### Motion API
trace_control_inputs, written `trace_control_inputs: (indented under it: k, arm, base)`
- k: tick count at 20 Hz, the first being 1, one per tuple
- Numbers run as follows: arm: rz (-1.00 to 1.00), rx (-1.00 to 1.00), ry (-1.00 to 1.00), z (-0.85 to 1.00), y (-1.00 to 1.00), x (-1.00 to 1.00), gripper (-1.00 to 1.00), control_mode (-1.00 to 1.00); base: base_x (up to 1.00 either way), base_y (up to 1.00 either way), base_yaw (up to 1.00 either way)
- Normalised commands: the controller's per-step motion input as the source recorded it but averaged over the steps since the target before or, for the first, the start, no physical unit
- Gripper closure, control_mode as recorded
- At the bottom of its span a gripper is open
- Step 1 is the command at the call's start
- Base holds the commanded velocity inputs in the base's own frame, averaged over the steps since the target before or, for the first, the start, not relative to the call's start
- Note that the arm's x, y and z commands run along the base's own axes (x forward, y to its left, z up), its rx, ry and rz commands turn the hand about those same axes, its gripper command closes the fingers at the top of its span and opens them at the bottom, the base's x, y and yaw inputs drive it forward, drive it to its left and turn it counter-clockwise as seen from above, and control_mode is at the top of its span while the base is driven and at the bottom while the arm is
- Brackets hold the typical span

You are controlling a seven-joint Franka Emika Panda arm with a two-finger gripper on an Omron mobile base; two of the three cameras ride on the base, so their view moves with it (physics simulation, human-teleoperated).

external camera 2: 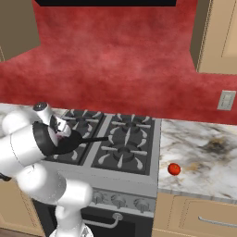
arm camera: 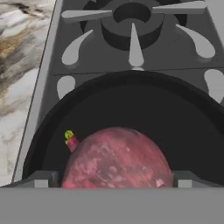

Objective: Place the pan on the front left burner on the stove. Then place the tomato and the onion in the pan and turn on the front left burner.

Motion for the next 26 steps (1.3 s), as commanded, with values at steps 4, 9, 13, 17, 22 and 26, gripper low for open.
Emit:
trace_control_inputs:
  k: [4,9,13,17,22,26]
  arm:
    - [0.00,0.00,-0.16,0.26,0.00,-0.11,-1.00,-1.00]
    - [0.00,0.00,-0.14,0.26,0.00,-0.07,-1.00,-1.00]
    - [0.00,0.00,-0.13,0.17,0.00,-0.05,-1.00,-1.00]
    - [0.00,0.01,-0.08,0.24,0.00,-0.12,-1.00,-1.00]
    - [0.00,0.09,-0.01,0.69,-0.23,-0.34,-1.00,-1.00]
    - [0.00,0.19,0.06,0.82,-0.56,-0.35,-1.00,-1.00]
  base:
    - [0.00,0.00,0.00]
    - [0.00,0.00,0.00]
    - [0.00,0.00,0.00]
    - [0.00,0.00,0.00]
    - [0.00,0.00,0.00]
    - [0.00,0.00,0.00]
